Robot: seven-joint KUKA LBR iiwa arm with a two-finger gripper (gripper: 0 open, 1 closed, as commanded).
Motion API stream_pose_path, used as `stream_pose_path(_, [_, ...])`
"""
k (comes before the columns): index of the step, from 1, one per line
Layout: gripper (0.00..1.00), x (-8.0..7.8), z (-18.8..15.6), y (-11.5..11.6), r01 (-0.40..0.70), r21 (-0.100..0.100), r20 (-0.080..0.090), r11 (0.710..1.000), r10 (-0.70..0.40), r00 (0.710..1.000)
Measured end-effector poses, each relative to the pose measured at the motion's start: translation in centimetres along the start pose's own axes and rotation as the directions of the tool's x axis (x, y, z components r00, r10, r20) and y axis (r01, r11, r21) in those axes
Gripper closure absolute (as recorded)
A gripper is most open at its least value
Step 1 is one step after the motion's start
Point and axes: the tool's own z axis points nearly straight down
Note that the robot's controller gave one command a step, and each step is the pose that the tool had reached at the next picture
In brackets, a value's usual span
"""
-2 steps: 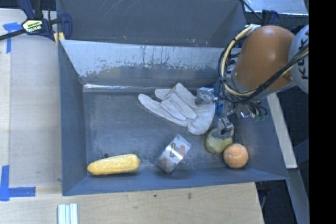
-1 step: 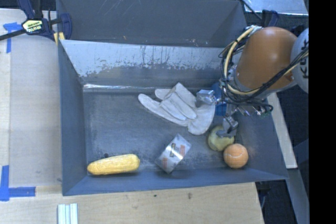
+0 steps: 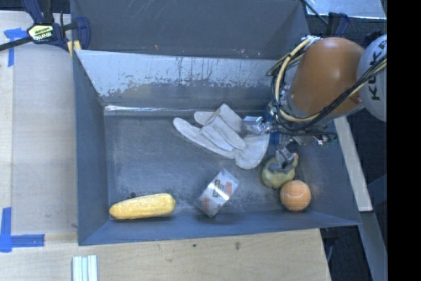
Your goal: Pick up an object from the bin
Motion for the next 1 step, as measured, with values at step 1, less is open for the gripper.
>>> stream_pose_path(1, [0.0, -0.33, 0.16, -0.07, 0.02, 0.0, 0.002, 1.0, -0.02, 1.0])
